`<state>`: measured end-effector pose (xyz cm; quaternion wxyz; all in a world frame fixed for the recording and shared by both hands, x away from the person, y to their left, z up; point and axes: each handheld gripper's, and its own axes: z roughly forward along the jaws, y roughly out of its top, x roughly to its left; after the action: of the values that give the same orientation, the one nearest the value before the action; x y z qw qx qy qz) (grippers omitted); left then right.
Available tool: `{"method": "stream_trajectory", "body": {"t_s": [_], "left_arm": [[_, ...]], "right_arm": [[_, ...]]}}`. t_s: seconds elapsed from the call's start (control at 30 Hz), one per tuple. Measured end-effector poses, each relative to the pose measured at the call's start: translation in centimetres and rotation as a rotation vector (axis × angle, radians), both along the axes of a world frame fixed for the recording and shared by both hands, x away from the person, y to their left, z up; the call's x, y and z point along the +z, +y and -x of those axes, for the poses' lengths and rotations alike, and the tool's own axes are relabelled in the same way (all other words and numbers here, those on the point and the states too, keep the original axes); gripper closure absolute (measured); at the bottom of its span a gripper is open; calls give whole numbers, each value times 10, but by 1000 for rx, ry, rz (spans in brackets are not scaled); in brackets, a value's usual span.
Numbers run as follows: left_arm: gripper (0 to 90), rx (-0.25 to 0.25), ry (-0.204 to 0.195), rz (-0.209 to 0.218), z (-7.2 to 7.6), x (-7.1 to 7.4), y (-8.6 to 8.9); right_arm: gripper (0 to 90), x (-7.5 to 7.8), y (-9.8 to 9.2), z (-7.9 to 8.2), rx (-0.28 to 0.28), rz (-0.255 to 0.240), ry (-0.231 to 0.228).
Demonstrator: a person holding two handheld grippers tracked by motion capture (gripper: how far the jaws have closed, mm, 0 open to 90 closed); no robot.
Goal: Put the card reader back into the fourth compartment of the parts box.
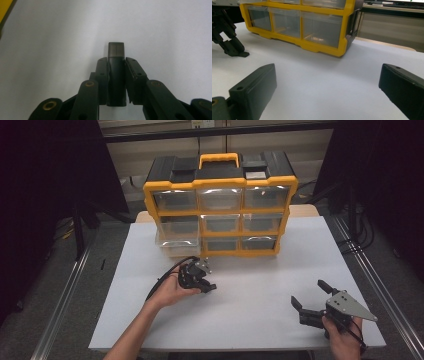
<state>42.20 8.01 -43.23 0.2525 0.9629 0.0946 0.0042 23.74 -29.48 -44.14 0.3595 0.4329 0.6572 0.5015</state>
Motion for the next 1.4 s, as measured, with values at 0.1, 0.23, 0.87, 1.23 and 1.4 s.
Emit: {"method": "stream_trajectory", "body": {"t_s": [0.1,0.23,0.87,1.23,1.4], "left_arm": [[738,5,10,14,-1,-1,1],[738,12,3,17,1,-1,2],[739,48,47,97,3,1,11],[739,91,19,180,9,11,24],[738,86,13,213,12,16,26]], "right_arm": [[14,0,0,0,0,0,2],[14,0,0,0,3,-2,1],[11,0,-1,1,-2,-9,9],[11,0,-1,1,-3,-8,2],[11,0,-1,1,-3,-8,5]]}}
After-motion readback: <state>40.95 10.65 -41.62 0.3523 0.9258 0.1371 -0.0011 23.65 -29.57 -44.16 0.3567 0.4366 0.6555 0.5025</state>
